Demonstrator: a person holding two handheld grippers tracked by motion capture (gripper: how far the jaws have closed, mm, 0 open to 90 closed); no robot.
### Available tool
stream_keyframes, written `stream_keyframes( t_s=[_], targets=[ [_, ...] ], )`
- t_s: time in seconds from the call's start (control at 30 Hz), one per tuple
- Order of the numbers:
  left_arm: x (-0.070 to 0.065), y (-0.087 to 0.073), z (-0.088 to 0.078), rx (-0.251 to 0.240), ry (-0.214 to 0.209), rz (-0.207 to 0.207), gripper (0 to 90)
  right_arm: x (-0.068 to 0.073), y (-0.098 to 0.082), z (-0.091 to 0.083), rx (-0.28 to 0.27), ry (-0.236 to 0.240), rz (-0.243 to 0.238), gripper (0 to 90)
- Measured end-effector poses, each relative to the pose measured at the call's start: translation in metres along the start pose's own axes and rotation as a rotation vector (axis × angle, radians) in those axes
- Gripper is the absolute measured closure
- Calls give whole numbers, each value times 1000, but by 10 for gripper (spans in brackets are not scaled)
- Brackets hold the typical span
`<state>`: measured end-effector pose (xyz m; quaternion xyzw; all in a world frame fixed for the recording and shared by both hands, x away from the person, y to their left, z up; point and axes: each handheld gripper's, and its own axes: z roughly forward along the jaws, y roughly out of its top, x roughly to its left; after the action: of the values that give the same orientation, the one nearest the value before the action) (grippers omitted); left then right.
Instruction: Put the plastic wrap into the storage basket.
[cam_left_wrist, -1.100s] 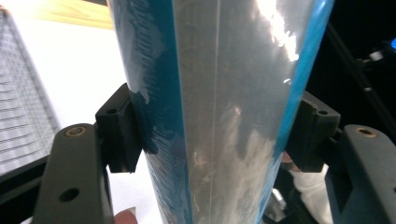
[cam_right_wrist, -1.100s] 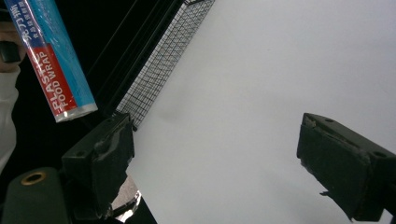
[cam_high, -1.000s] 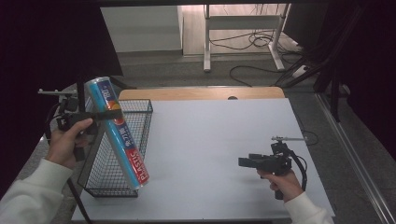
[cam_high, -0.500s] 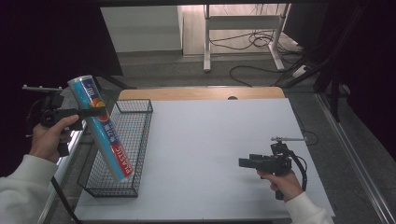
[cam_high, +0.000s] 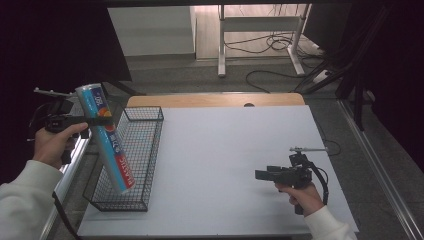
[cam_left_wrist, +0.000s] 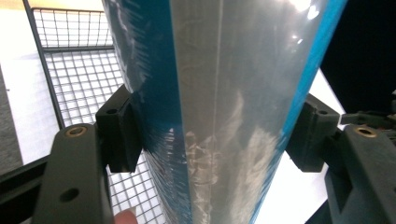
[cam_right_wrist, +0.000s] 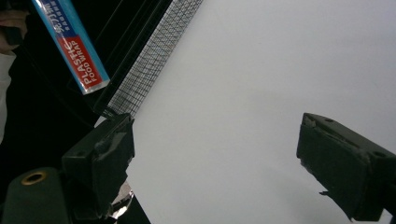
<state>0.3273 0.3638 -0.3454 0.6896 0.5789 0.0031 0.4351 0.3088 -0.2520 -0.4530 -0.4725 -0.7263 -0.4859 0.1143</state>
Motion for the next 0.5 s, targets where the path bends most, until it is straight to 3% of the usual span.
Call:
stream_keyframes(
  t_s=[0.23, 0.5],
  targets=[
    [5, -4, 16, 57, 41, 22, 323, -1, -1, 0, 2, -2, 5, 117],
    [9, -9, 31, 100, 47, 29, 323, -1, -1, 2, 11, -4, 7, 117]
  ],
)
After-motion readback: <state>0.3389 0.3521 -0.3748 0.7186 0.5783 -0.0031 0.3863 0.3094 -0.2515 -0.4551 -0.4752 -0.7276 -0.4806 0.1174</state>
